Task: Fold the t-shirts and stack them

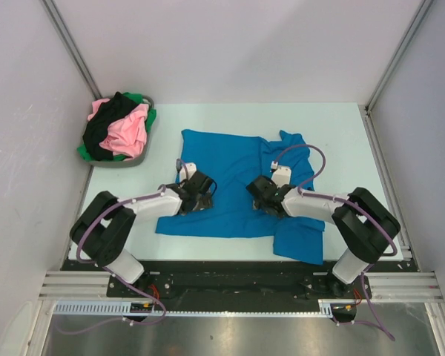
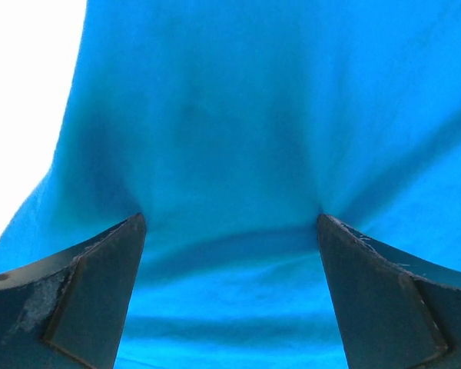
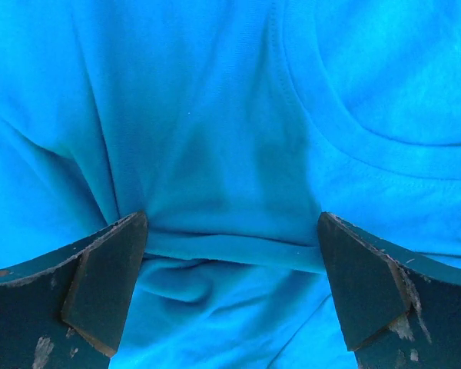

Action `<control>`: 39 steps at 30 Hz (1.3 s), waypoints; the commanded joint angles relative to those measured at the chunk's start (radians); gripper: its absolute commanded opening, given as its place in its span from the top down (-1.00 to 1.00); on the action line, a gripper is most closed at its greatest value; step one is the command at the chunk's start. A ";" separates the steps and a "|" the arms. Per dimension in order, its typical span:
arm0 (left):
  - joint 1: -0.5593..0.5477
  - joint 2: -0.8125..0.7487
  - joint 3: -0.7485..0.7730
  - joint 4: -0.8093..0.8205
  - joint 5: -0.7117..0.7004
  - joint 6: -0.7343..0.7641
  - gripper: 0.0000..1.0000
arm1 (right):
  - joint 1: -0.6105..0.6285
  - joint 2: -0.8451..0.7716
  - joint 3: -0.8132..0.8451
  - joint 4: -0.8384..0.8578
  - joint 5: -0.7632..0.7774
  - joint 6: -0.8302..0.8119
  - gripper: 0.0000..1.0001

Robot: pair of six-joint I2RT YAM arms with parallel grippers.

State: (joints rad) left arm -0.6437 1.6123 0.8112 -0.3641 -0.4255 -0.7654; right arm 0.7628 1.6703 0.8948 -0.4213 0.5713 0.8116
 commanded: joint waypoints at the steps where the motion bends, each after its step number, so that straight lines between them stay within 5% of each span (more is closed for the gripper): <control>1: -0.115 0.046 -0.204 -0.133 0.203 -0.150 -0.96 | 0.116 0.026 -0.137 -0.243 -0.168 0.125 -0.99; 10: -0.359 -0.051 -0.328 -0.174 0.215 -0.423 -0.96 | 0.297 0.014 -0.145 -0.408 -0.137 0.351 -0.99; 19: -0.502 -0.314 -0.457 -0.274 0.242 -0.629 -0.95 | 0.319 -0.188 -0.166 -0.484 -0.142 0.414 -0.99; 24: -0.505 -0.436 -0.157 -0.530 0.085 -0.539 -0.99 | 0.233 -0.362 0.034 -0.577 -0.034 0.295 -0.99; 27: -0.453 -0.387 0.116 -0.620 -0.028 -0.401 -0.99 | 0.046 -0.400 0.116 -0.493 -0.031 0.057 -0.99; 31: -0.299 -0.304 0.386 -0.622 -0.134 -0.223 -0.99 | -0.192 -0.379 0.171 -0.199 -0.237 -0.204 -0.99; 36: -0.022 -0.174 0.496 -0.477 0.025 0.003 -1.00 | -0.428 -0.184 0.272 -0.016 -0.422 -0.270 -0.99; 39: 0.105 -0.046 0.577 -0.480 0.042 0.049 -0.98 | -0.471 0.004 0.413 -0.013 -0.490 -0.282 -0.68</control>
State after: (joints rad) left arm -0.6563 1.4364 1.3201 -0.8371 -0.4332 -0.8673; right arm 0.3431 1.5017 1.1664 -0.5461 0.2394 0.6231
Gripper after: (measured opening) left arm 0.996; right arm 0.914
